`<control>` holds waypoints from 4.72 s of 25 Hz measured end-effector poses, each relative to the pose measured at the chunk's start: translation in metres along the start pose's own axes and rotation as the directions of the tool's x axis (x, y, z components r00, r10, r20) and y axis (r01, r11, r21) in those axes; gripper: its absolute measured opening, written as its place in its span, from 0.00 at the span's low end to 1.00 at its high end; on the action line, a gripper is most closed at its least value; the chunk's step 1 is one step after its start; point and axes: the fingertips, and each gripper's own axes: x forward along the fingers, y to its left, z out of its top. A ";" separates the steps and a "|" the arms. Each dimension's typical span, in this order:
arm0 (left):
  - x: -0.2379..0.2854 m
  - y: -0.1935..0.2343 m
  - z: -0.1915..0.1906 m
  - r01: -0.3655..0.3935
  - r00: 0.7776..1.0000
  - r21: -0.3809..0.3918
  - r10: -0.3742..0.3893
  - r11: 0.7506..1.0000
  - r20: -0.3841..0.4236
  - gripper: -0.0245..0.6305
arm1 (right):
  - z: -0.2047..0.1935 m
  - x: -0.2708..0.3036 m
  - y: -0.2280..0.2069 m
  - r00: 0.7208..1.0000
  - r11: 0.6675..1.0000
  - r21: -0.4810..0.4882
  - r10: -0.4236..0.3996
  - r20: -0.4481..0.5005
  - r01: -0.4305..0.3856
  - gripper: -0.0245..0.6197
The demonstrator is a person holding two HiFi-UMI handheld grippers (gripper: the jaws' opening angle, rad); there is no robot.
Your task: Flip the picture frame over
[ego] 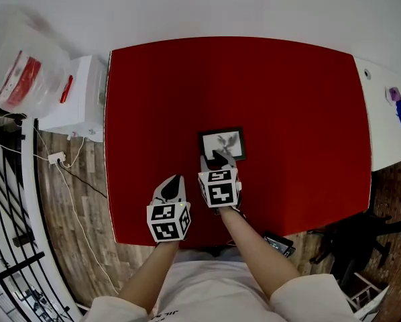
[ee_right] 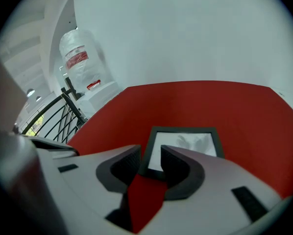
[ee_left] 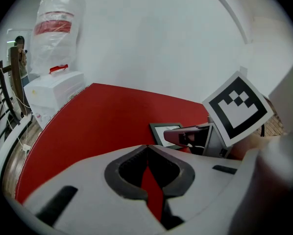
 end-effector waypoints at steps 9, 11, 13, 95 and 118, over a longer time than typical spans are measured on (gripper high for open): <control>0.000 0.020 -0.009 -0.005 1.000 -0.027 0.005 1.000 -0.014 0.05 | -0.003 0.029 0.009 0.996 0.998 -0.011 -0.063 -0.061 0.062 0.23; 0.000 0.022 -0.010 -0.004 1.000 -0.032 0.004 0.999 -0.013 0.05 | -0.003 0.031 0.007 0.995 0.997 -0.022 -0.080 -0.067 0.078 0.23; -0.001 0.025 -0.011 -0.007 1.000 -0.036 0.006 0.999 -0.013 0.05 | -0.004 0.034 0.008 0.993 0.996 -0.020 -0.087 -0.081 0.086 0.23; 0.077 -0.067 0.039 0.200 0.976 0.271 -0.215 0.942 0.028 0.22 | 0.096 -0.047 0.008 0.631 0.382 0.528 0.635 0.446 -0.758 0.14; 0.085 -0.079 0.036 0.218 0.975 0.301 -0.223 0.928 -0.016 0.18 | 0.103 -0.038 0.014 0.912 0.899 0.157 0.405 0.059 -0.409 0.31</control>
